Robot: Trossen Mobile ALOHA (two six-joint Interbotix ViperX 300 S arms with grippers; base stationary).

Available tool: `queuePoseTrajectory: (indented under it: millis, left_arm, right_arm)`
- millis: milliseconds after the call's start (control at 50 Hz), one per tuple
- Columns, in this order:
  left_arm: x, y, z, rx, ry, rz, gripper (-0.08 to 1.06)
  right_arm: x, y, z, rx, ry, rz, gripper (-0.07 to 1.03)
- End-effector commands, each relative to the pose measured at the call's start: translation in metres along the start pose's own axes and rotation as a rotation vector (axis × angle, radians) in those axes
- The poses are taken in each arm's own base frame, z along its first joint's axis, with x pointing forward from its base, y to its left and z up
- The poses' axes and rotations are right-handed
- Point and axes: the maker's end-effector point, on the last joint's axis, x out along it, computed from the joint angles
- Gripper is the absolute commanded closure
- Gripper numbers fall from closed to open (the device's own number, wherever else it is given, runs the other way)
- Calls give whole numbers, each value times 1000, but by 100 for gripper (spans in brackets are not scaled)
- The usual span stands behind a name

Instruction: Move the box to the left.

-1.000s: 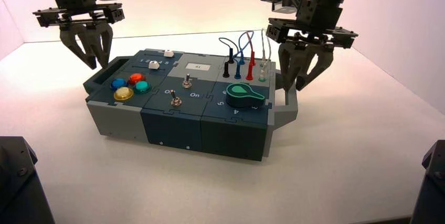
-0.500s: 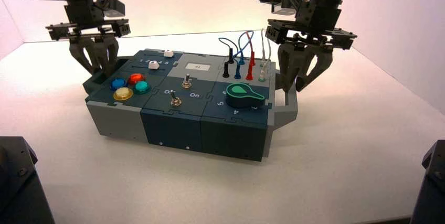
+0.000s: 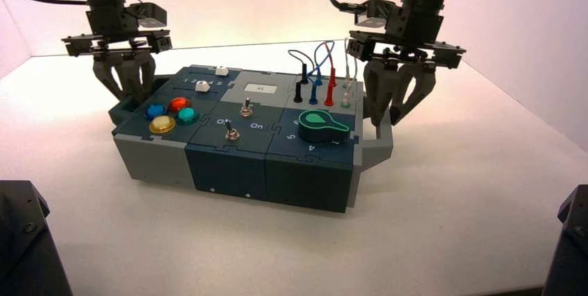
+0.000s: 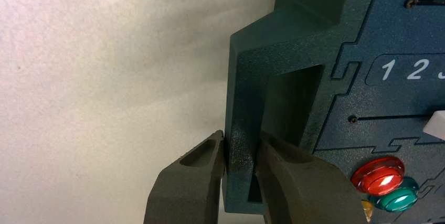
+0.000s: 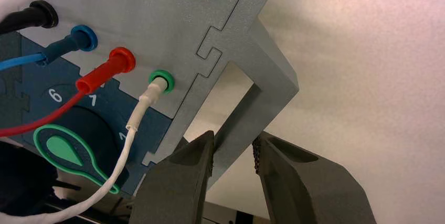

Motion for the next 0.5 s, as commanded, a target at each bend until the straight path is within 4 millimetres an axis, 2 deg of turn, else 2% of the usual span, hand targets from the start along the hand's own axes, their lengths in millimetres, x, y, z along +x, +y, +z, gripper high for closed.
queuePoseTrajectory:
  millis: [20,220,500]
  left_arm:
    - [-9,1,3,-9,-19,-7,101]
    - [-7,0,-5,-13,-3,-12,101]
    - [-8,0,-12,-19,-2,-13,101]
  right_arm:
    - [-2,3,11,-53,-22,-4,98]
    - [-6,5,26,-70,-36,-11,99]
    - [-2,5,51,-112,-40,-28,98]
